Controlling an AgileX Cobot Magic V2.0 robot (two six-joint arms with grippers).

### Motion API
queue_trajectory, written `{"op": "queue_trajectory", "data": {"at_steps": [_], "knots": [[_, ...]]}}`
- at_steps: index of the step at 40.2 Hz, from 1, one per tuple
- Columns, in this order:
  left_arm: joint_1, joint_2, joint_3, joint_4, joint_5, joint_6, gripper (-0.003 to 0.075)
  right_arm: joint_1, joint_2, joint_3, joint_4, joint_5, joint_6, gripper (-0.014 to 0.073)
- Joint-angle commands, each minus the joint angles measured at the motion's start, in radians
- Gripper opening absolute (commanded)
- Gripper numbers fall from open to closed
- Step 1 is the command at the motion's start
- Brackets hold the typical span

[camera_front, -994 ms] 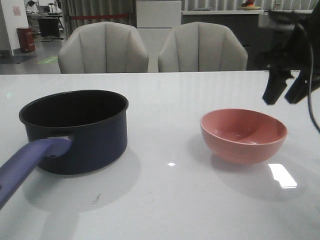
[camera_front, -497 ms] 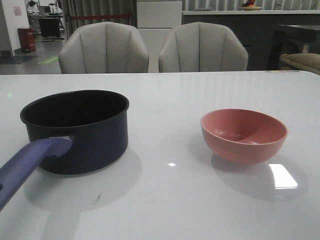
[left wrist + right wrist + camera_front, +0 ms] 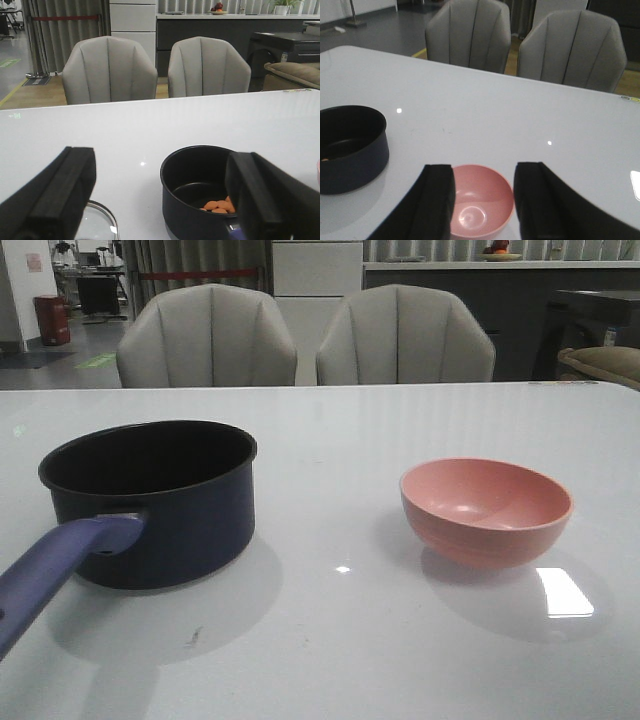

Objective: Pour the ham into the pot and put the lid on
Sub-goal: 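Lower the left gripper to the glass lid and grasp its purple knob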

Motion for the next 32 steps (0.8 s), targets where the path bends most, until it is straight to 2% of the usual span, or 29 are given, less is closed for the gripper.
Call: {"op": "queue_trajectory", "data": {"at_steps": [1,9,15,18,23,26,32], "knots": [[-0.009,0.013,-0.026,-0.010,-0.077,-0.002,0.0571,0.002,-0.131,0.066,0.039,-0.085,-0.011,0.0402],[-0.009,0.013,-0.026,-0.010,-0.077,-0.002,0.0571,0.002,-0.323,0.203,0.040,-0.080,-0.011,0.0402],[-0.009,0.013,-0.026,-0.010,-0.077,-0.002,0.0571,0.002,-0.344,0.232,0.040,-0.057,-0.011,0.0393],[-0.009,0.013,-0.026,-0.010,-0.073,-0.002,0.0571,0.002,-0.344,0.244,0.040,-0.057,-0.011,0.0331],[-0.009,0.013,-0.026,-0.010,-0.073,-0.002,0.0571,0.002,-0.344,0.251,0.040,-0.057,-0.011,0.0125],[-0.009,0.013,-0.026,-0.010,-0.074,-0.002,0.0571,0.002,-0.344,0.251,0.040,-0.057,-0.011,0.0153],[-0.009,0.019,-0.041,-0.010,-0.075,-0.002,0.0571,0.002,-0.344,0.250,0.040,-0.067,-0.011,0.0148]]}}
